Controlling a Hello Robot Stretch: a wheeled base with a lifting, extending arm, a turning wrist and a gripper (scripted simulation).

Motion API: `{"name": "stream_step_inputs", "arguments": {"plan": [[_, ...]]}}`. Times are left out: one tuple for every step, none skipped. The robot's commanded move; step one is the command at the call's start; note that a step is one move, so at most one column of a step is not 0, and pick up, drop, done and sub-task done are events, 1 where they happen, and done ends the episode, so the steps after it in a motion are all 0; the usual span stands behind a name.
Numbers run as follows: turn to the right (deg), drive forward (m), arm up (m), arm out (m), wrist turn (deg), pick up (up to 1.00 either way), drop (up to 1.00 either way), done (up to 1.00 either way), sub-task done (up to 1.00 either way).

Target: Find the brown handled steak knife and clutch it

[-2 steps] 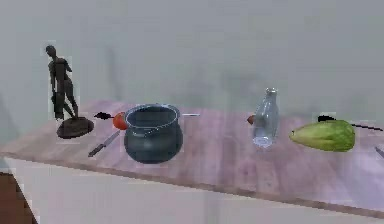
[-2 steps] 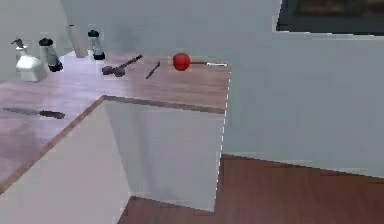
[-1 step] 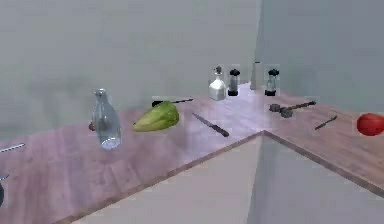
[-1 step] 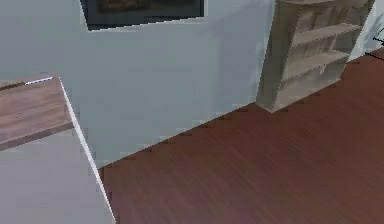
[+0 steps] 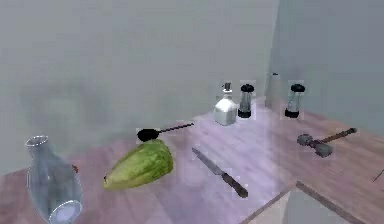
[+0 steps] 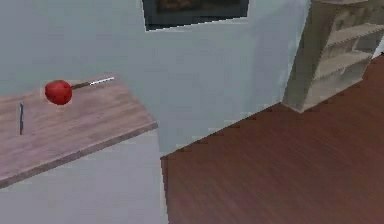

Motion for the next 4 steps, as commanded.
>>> {"name": "stream_step_inputs", "arguments": {"plan": [[-45.0, 0.0, 0.0, 0.0, 0.0, 0.0, 0.0, 0.0, 0.0], [-39.0, 0.0, 0.0, 0.0, 0.0, 0.0, 0.0, 0.0, 0.0], [0.0, 0.0, 0.5, 0.0, 0.0, 0.0, 0.0, 0.0, 0.0], [0.0, 0.0, 0.38, 0.0, 0.0, 0.0, 0.0, 0.0, 0.0]]}}
